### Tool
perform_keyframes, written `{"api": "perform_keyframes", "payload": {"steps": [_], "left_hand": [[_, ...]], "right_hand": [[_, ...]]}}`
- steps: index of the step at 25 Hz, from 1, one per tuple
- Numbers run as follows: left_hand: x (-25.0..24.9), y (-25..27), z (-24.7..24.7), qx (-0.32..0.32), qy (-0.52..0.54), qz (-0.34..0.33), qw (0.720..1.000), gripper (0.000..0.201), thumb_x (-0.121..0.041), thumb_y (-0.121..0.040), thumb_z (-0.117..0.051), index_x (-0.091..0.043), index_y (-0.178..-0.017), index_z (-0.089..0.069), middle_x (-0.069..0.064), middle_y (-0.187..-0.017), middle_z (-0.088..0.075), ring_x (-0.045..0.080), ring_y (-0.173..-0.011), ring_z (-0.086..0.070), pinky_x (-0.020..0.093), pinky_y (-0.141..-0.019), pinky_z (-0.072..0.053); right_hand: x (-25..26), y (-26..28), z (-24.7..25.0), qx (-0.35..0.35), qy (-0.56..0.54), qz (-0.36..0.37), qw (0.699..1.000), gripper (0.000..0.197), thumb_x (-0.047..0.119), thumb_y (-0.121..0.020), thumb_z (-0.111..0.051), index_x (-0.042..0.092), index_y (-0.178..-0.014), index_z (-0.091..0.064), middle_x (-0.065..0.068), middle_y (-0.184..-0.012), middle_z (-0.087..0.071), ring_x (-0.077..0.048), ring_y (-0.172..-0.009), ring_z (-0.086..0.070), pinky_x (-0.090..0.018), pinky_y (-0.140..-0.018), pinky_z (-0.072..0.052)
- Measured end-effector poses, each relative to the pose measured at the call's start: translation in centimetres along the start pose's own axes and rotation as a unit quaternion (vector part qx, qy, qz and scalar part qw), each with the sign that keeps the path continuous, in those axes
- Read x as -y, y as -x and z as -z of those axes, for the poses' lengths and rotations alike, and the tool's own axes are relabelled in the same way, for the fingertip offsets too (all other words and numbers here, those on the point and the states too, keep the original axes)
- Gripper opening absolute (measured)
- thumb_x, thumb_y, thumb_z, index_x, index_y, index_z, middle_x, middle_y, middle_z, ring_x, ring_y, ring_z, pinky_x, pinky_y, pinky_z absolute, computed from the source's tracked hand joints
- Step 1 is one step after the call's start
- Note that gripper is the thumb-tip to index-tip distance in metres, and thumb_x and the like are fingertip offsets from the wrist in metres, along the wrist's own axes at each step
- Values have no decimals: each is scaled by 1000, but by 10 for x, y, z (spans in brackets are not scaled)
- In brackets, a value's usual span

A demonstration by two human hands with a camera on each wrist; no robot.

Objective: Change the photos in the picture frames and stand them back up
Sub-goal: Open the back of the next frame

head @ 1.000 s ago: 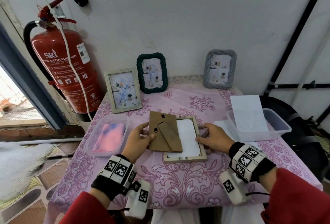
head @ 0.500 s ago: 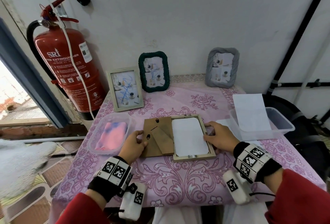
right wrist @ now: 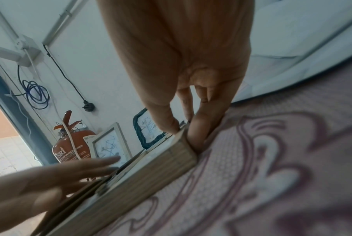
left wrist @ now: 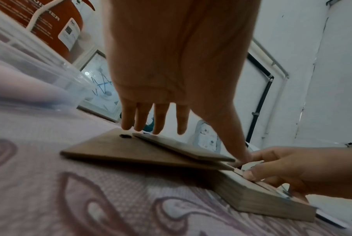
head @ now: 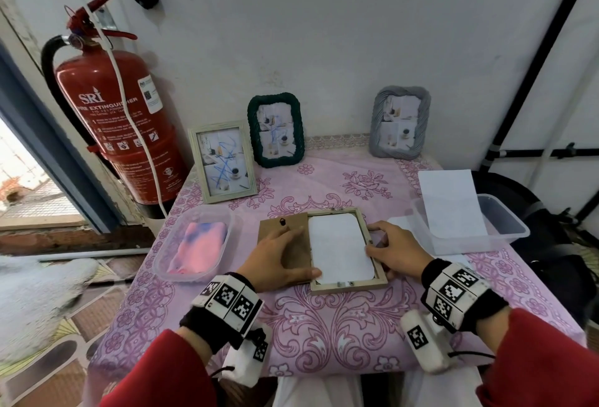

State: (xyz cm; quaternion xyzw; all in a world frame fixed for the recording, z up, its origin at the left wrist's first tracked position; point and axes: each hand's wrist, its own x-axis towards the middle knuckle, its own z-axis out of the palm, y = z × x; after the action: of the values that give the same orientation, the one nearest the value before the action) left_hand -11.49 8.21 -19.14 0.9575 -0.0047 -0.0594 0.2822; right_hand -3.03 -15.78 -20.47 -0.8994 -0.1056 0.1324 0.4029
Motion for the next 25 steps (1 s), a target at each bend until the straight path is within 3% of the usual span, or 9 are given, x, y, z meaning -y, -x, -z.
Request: {"api": "perform_keyframes", "payload": {"steps": [2,7,11,17,21,25], "left_hand": [[5,-1,-2,33,-9,10,999,95,-59,-68,-70,-26,-146,-27,2,-157,-15,19,-144,-17,36,-118,-19],[16,0,1,-3,-52,34,998,94,-60,-67,-71,-19,-143,-34,3,-155,-21,19,-142,-21,35,-118,-20],[20,2,4,25,-62,37,997,94,-58,-67,-72,-19,-144,-33,3,-155,-17,19,-143,-18,35,-118,-17],[5,-11,9,-17,-34,19,999,91,-61,-70,-68,-19,-143,-33,1,-151,-31,18,-137,-31,33,-115,-27],[-15,-35,14,7,-63,-3,998,83,-56,-71,-70,-18,-138,-40,4,-142,-41,20,-130,-39,36,-111,-32],[-27,-60,7,43,-109,41,992,79,-57,-73,-68,-13,-134,-44,10,-130,-42,28,-122,-43,40,-107,-35]], "right_hand": [[0,0,0,2,-7,0,1000,45,15,-85,-62,16,-128,-49,0,-66,-55,-23,-55,-60,-25,-38,-51],[-2,0,0,7,-22,-3,1000,45,13,-85,-62,16,-128,-50,-1,-65,-54,-22,-53,-58,-26,-36,-51],[-3,0,0,13,-42,-3,999,47,13,-85,-63,16,-130,-48,0,-64,-53,-16,-50,-57,-25,-35,-50],[-4,0,1,18,-58,-4,998,49,14,-85,-64,17,-131,-47,0,-67,-52,-15,-54,-57,-30,-39,-54],[-5,0,1,22,-62,-3,998,49,15,-85,-65,18,-131,-47,-1,-67,-52,-14,-55,-56,-30,-40,-54],[-7,0,1,21,-47,8,999,48,17,-85,-65,17,-130,-48,1,-65,-52,-13,-55,-56,-26,-42,-54]]}}
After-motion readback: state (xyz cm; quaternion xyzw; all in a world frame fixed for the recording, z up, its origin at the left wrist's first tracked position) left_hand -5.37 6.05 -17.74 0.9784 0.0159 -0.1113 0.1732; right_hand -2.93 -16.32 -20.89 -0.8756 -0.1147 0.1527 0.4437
